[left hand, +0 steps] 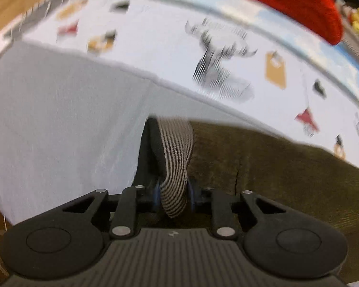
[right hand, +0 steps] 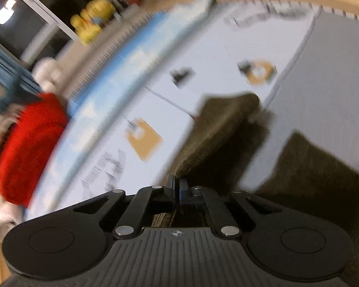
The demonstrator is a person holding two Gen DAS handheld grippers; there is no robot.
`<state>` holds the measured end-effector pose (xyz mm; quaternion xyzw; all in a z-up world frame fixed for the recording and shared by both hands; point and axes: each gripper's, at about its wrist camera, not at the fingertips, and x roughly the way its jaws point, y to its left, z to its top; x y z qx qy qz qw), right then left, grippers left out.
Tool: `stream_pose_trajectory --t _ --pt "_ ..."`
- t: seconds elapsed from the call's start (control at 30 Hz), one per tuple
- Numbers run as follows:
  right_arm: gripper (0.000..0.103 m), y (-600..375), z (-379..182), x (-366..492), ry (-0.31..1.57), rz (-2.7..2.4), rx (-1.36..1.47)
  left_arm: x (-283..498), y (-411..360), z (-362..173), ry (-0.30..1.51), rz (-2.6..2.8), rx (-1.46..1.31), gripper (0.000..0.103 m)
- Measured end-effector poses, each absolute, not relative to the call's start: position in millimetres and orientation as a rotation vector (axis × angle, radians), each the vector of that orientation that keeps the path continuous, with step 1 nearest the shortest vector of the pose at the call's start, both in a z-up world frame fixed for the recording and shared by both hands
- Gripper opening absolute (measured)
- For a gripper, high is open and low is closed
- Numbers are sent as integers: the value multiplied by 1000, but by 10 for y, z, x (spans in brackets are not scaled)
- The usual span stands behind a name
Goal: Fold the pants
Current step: 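Fold the held pants over and open both grippers to release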
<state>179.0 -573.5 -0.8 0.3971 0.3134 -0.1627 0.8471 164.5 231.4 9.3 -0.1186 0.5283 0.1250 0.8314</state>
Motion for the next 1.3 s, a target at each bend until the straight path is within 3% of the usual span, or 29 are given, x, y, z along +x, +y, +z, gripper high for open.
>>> stream_pose_trajectory --t 0.2,0.3,0.43,0.47,0.53,0.6,0.67,0.73,0.97,1.07,1.3 --pt "2 -5641 735 940 479 -278 763 1440 2451 399 981 278 -293 22" --pt "2 -5588 788 449 522 -272 714 1386 2449 413 996 290 -196 22" --pt "4 -5575 290 140 900 -253 646 1343 2458 268 1102 301 -105 24" --pt "11 -5590 107 114 1015 -254 653 1367 2423 197 1151 291 -72 25" --pt "11 -5715 -219 43 1174 -314 703 1387 2362 123 1187 326 -18 35" --pt "12 -5947 -275 -1 1120 -388 772 1413 2301 194 1143 365 17 41" --pt "29 -6172 -270 -7 1038 -461 844 1427 2262 269 1099 397 33 49" --pt "36 -6350 -305 -11 983 -536 922 1435 2250 284 1094 395 12 49" --pt "35 -6382 -487 123 1030 -630 963 1500 2130 263 1088 342 -3 49" --pt "26 -6311 -425 118 1036 -679 930 1514 2120 242 1087 326 -7 49" --pt "26 -6369 -401 10 986 -711 942 1522 2112 227 1091 307 -1 49"
